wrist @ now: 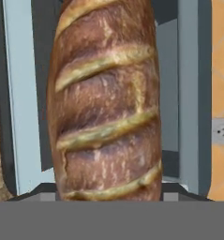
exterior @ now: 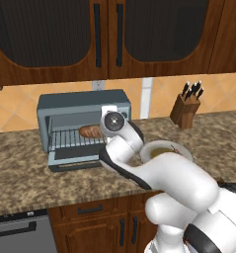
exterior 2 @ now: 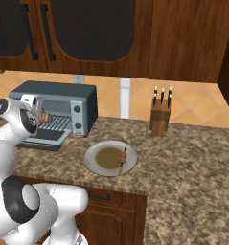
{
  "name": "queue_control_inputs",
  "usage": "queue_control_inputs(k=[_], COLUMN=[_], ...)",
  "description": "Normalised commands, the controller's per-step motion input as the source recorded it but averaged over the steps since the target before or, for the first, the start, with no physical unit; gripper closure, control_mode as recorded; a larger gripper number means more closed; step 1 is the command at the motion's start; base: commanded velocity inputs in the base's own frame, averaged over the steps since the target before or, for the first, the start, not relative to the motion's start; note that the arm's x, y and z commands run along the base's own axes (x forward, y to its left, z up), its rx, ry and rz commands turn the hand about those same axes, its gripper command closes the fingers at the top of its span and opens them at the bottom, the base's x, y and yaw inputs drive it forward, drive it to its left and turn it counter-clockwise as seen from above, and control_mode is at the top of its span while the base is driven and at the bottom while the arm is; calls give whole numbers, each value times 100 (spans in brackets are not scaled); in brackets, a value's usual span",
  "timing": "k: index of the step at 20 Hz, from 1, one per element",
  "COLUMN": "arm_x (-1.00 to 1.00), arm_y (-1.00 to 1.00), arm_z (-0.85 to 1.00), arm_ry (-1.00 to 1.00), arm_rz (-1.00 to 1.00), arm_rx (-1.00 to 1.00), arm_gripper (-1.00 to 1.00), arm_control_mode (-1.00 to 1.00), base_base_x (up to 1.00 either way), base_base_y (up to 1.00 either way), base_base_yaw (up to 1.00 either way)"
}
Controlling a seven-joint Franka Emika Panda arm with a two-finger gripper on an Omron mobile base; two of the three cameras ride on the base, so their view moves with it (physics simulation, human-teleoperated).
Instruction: Pick up the kebab skewer and baguette bread, and place them inside the toaster oven. Close the toaster oven door and start by setting the timer.
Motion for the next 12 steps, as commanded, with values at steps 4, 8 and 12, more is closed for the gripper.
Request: queue_control_inputs(k=[4, 8, 12], arm_x=[62, 34, 12], arm_y=[6, 4, 1], arm_z=[-34, -17, -1], arm_ry=[1, 3, 2], arm_rz=[0, 0, 0], arm_rx=[0, 0, 0], arm_gripper=[100, 100, 100], arm_control_mode=[-100, -100, -100], base_base_x=[0, 0, 0], base_base_y=[0, 0, 0], base_base_yaw=[0, 0, 0])
